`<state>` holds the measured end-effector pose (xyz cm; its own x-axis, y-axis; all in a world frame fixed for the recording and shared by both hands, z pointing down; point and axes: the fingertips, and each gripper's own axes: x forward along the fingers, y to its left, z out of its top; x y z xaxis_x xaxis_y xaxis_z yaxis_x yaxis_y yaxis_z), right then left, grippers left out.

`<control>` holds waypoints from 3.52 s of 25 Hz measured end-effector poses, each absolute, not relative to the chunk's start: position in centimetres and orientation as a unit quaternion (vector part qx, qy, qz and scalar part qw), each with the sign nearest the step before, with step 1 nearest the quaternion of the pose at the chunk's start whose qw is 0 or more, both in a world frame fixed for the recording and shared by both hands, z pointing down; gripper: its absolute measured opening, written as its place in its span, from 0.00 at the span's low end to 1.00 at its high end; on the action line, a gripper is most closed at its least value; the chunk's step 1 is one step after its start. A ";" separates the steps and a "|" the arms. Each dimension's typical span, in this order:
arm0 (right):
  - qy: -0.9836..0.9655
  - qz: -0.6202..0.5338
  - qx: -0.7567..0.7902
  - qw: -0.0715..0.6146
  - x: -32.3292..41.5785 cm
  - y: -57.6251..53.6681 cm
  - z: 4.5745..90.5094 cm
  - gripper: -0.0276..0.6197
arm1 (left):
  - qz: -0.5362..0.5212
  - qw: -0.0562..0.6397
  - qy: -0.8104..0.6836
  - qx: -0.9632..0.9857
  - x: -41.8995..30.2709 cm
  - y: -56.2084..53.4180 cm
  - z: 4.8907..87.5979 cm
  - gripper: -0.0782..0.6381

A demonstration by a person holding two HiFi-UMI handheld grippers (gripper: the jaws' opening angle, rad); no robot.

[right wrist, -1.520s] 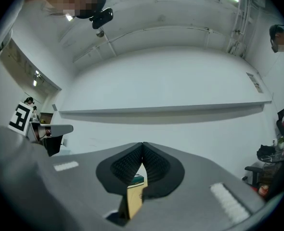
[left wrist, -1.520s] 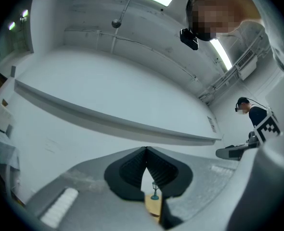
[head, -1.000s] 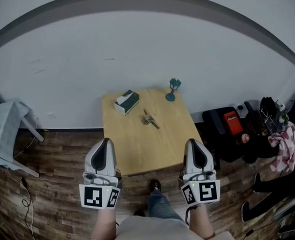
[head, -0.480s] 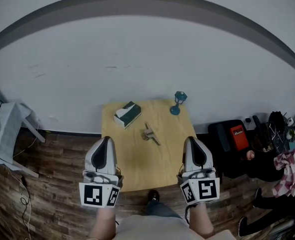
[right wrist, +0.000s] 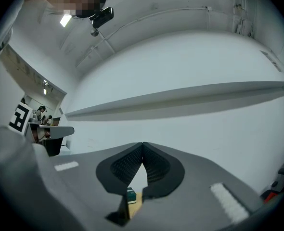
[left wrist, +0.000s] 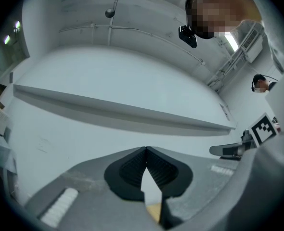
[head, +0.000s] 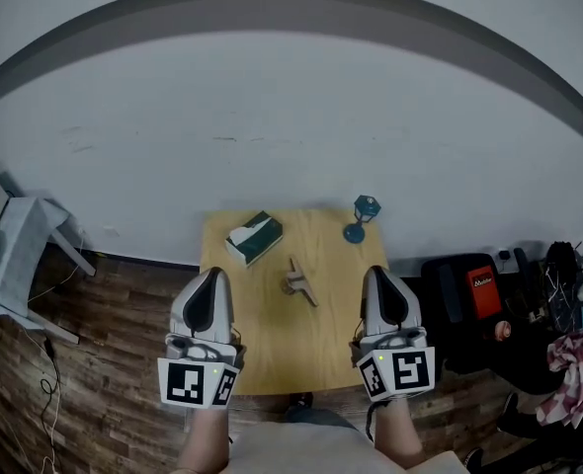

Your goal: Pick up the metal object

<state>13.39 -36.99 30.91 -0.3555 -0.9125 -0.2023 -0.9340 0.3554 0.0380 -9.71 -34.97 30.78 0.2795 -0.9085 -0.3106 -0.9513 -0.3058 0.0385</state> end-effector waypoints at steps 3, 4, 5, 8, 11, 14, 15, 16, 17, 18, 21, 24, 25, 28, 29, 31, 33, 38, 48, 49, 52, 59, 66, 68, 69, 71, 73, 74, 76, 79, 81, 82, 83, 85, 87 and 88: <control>0.829 0.070 -0.551 0.068 13.2 -38.7 31.2 0.05 | 0.135 0.076 0.590 -0.793 -9.4 -36.2 31.1 0.11; 0.832 0.068 -0.546 0.065 13.1 -39.3 31.4 0.05 | 0.133 0.075 0.592 -0.791 -9.4 -36.5 31.2 0.11; 0.836 0.065 -0.541 0.062 13.0 -39.9 31.6 0.05 | 0.131 0.074 0.595 -0.790 -9.3 -36.9 31.4 0.11; 0.846 0.055 -0.528 0.050 12.7 -41.8 32.3 0.05 | 0.125 0.068 0.601 -0.787 -9.0 -38.1 31.8 0.11; 0.855 0.046 -0.515 0.035 12.3 -43.4 33.3 0.05 | 0.117 0.060 0.607 -0.784 -8.8 -39.1 32.6 0.11; 0.863 0.037 -0.504 0.018 12.0 -44.7 34.6 0.05 | 0.107 0.053 0.614 -0.780 -8.7 -40.0 33.5 0.11; 0.864 0.033 -0.502 0.013 11.9 -45.1 35.1 0.05 | 0.104 0.049 0.615 -0.780 -8.6 -40.3 33.9 0.11; 0.866 0.028 -0.500 0.008 11.9 -45.5 35.7 0.05 | 0.101 0.046 0.617 -0.779 -8.5 -40.6 34.3 0.11; 0.867 0.023 -0.498 0.003 11.9 -45.8 36.3 0.05 | 0.097 0.042 0.618 -0.779 -8.4 -40.8 34.8 0.11; 0.867 0.018 -0.497 -0.002 11.9 -46.1 36.9 0.05 | 0.094 0.038 0.618 -0.779 -8.3 -41.1 35.2 0.11; 0.870 0.002 -0.493 -0.017 11.8 -46.8 38.7 0.05 | 0.083 0.026 0.619 -0.781 -8.0 -41.8 36.5 0.11; 0.871 -0.010 -0.490 -0.031 11.8 -47.4 40.2 0.05 | 0.070 0.014 0.616 -0.784 -7.5 -42.6 37.8 0.11; 0.871 -0.014 -0.489 -0.035 11.8 -47.6 40.7 0.05 | 0.064 0.009 0.615 -0.786 -7.3 -42.9 38.3 0.11; 0.872 -0.028 -0.486 -0.044 11.9 -48.0 42.0 0.05 | 0.045 -0.006 0.607 -0.794 -6.6 -43.6 40.1 0.11; 0.872 -0.033 -0.485 -0.047 11.9 -48.1 42.5 0.05 | 0.038 -0.011 0.603 -0.796 -6.4 -43.9 40.7 0.11; 0.872 -0.042 -0.484 -0.057 12.0 -48.2 43.6 0.05 | 0.022 -0.024 0.597 -0.802 -5.8 -44.2 42.2 0.11; 0.871 -0.051 -0.484 -0.066 12.1 -48.2 44.8 0.05 | 0.008 -0.038 0.591 -0.806 -5.3 -44.5 43.6 0.11; 0.869 -0.079 -0.482 -0.083 12.3 -48.3 47.4 0.05 | -0.023 -0.066 0.569 -0.820 -4.1 -45.2 47.1 0.11; 0.863 -0.107 -0.485 -0.097 13.3 -48.1 50.1 0.05 | -0.134 -0.106 0.464 -0.869 -0.4 -46.5 54.8 0.28; 0.862 -0.109 -0.485 -0.098 13.5 -48.0 50.3 0.05 | -0.149 -0.104 0.451 -0.874 -0.1 -46.7 55.7 0.30; 0.862 -0.115 -0.484 -0.100 13.7 -47.9 50.8 0.05 | -0.184 -0.109 0.417 -0.883 0.8 -47.2 58.4 0.37; 0.856 -0.127 -0.487 -0.116 14.7 -47.2 52.2 0.05 | -0.257 -0.113 0.362 -0.889 2.1 -48.7 63.9 0.49; 0.844 -0.136 -0.502 -0.128 16.8 -47.1 53.4 0.05 | -0.311 -0.123 0.330 -0.883 2.5 -49.4 68.8 0.55; 0.841 -0.141 -0.506 -0.130 17.4 -47.1 53.7 0.05 | -0.315 -0.126 0.326 -0.883 2.6 -49.7 69.8 0.57; 0.839 -0.144 -0.509 -0.130 17.7 -47.1 53.8 0.05 | -0.316 -0.128 0.323 -0.883 2.6 -49.8 70.3 0.57; 0.835 -0.152 -0.513 -0.128 18.3 -47.1 54.1 0.05 | -0.321 -0.126 0.316 -0.884 2.7 -50.2 71.0 0.57; 0.833 -0.157 -0.516 -0.126 18.6 -47.1 54.2 0.05 | -0.324 -0.119 0.308 -0.887 2.8 -50.6 71.2 0.57; 0.832 -0.159 -0.517 -0.125 18.8 -47.2 54.2 0.05 | -0.325 -0.114 0.303 -0.889 3.0 -50.8 71.3 0.57; 0.830 -0.163 -0.520 -0.122 19.1 -47.3 54.3 0.05 | -0.330 -0.102 0.289 -0.893 3.3 -51.1 71.5 0.58; 0.827 -0.167 -0.523 -0.123 19.5 -47.4 54.5 0.05 | -0.340 -0.084 0.266 -0.898 4.0 -51.5 71.8 0.58; 0.824 -0.170 -0.526 -0.125 19.8 -47.4 54.7 0.05 | -0.348 -0.075 0.250 -0.900 4.4 -51.6 72.1 0.58; 0.823 -0.172 -0.527 -0.125 19.9 -47.3 54.8 0.05 | -0.352 -0.072 0.243 -0.901 4.6 -51.6 72.3 0.58; 0.821 -0.173 -0.528 -0.127 20.1 -47.3 54.9 0.05 | -0.355 -0.070 0.236 -0.902 4.9 -51.6 72.5 0.58; 0.819 -0.174 -0.531 -0.130 20.3 -47.3 55.1 0.05 | -0.357 -0.067 0.228 -0.903 5.3 -51.6 72.7 0.58; 0.817 -0.176 -0.532 -0.132 20.4 -47.2 55.2 0.05 | -0.355 -0.068 0.226 -0.904 5.5 -51.7 72.7 0.58; 0.817 -0.176 -0.533 -0.133 20.5 -47.2 55.3 0.05 | -0.354 -0.068 0.226 -0.905 5.5 -51.7 72.7 0.58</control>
